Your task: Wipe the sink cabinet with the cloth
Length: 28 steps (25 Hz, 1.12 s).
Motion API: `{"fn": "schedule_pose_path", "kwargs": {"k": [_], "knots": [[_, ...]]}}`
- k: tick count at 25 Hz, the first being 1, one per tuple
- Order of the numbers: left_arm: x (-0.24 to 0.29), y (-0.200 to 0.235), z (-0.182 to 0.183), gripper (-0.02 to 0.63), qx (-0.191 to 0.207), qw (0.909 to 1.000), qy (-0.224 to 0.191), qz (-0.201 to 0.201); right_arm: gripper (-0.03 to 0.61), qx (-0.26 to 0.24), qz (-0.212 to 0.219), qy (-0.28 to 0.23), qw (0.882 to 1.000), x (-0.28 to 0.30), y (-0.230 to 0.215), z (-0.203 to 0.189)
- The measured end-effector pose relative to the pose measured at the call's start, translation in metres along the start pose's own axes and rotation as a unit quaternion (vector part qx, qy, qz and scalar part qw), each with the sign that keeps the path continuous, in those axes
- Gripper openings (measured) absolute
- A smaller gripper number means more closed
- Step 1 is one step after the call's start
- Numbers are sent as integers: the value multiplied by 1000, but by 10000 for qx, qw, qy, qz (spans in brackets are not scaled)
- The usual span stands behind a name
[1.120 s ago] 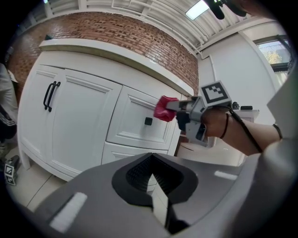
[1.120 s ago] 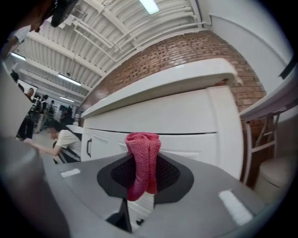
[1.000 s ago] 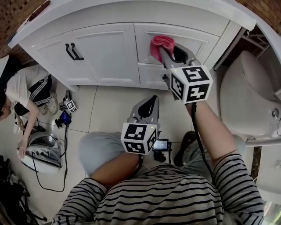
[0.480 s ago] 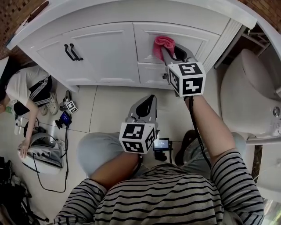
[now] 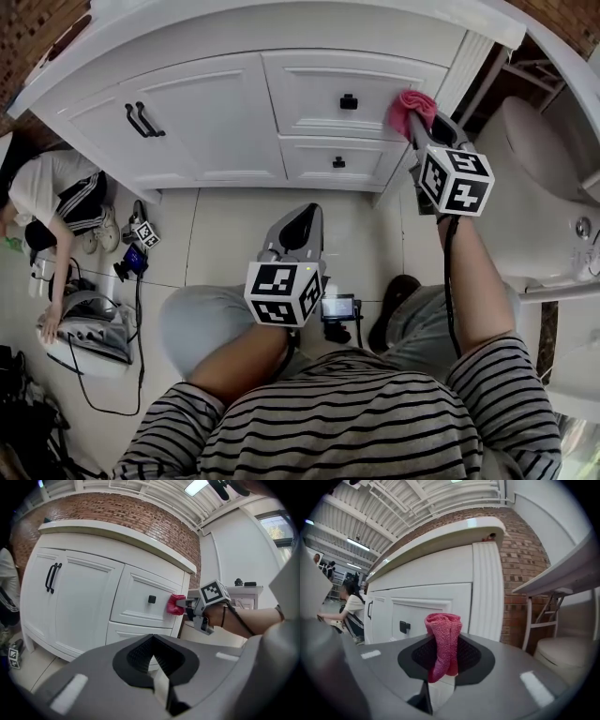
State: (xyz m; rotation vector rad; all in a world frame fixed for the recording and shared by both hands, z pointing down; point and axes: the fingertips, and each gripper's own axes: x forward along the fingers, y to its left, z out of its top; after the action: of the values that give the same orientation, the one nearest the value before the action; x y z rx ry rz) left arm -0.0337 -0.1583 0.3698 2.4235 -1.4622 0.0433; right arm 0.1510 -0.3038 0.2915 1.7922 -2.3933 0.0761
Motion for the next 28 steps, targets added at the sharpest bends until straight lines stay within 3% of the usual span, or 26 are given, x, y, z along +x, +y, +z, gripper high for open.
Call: {"fn": "schedule_pose_path", "kwargs": {"k": [2, 4, 7, 10, 13, 15, 18, 24, 28], "knots": [[-1, -2, 3, 0, -52, 10000, -42, -37, 91, 104, -291, -30, 9995, -15, -16, -2], [-1, -5, 7, 0, -73, 9999, -100, -96, 89, 347, -208, -98, 9991, -20, -8, -3], [-3, -5, 10, 0, -97, 9997, -161, -134, 89, 435, 721, -187, 9963, 1, 60, -6], [-4, 4, 10, 0, -157, 9998, -152, -48, 91, 178, 1713, -140, 9850, 36, 151, -17], [-5, 12, 12, 0, -208, 9996, -181, 59, 91, -192, 2086, 17, 9778, 67, 206, -33], [-6, 15, 15, 0, -191, 9995, -224, 91, 91, -371, 1989, 140, 9792, 81, 209, -43], [-8, 18, 16, 0, -187, 9995, -240, 92, 91, -427, 1669, 214, 9848, 82, 177, -53], [-6, 10, 12, 0, -214, 9996, -181, -16, 91, 31, 576, 296, 9979, 38, 54, -73], [-5, 3, 8, 0, -170, 9998, -132, -59, 92, 187, -194, 511, 9983, 8, -15, -88]]}}
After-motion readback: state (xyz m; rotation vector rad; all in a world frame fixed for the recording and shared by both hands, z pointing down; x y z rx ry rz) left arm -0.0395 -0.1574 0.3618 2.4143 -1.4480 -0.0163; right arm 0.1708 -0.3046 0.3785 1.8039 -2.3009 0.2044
